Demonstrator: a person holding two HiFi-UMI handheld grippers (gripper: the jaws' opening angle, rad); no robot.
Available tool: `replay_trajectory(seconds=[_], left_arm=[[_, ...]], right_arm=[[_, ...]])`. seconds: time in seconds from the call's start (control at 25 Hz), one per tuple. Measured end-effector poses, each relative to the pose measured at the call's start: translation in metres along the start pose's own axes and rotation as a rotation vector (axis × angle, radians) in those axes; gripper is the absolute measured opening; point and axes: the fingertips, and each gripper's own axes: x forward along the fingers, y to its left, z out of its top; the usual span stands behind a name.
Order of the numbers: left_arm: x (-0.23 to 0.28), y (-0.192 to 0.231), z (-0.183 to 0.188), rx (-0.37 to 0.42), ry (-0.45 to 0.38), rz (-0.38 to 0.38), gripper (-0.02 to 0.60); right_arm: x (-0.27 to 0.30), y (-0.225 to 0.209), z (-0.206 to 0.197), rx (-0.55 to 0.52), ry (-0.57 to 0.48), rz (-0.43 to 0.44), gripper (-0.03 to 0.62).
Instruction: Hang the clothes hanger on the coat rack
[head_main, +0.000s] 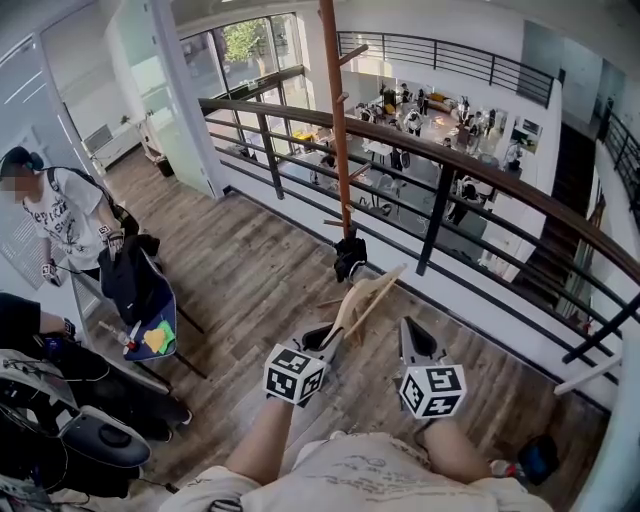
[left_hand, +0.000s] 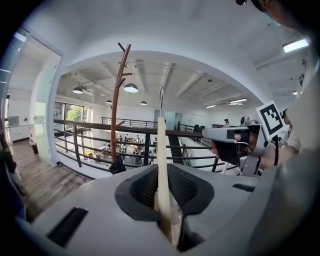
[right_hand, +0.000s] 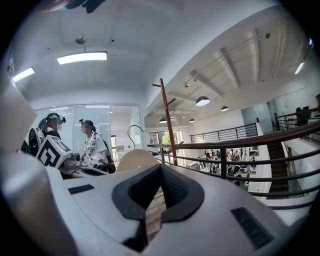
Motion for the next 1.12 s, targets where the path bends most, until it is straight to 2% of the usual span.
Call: replay_trajectory(seconds=[0.48, 0.76, 1.12], left_arm=[[-0.013, 0.034, 0.002, 0.006, -0.012, -0.022, 0.057], [-0.02, 0.047, 0.002, -0.005, -0.021, -0.006, 0.057], [-0.013, 0.06, -0.003, -0.011, -0.024, -0.001, 0.057]], right_arm=[[0.024, 0.027, 0.0, 0.015, -0.002, -0.017, 0.002], [0.031, 0.055, -0.008, -0.026, 0.021, 0.045, 0.002], [0.053, 0.053, -0.015, -0.037, 0.028, 0.07, 0.002]])
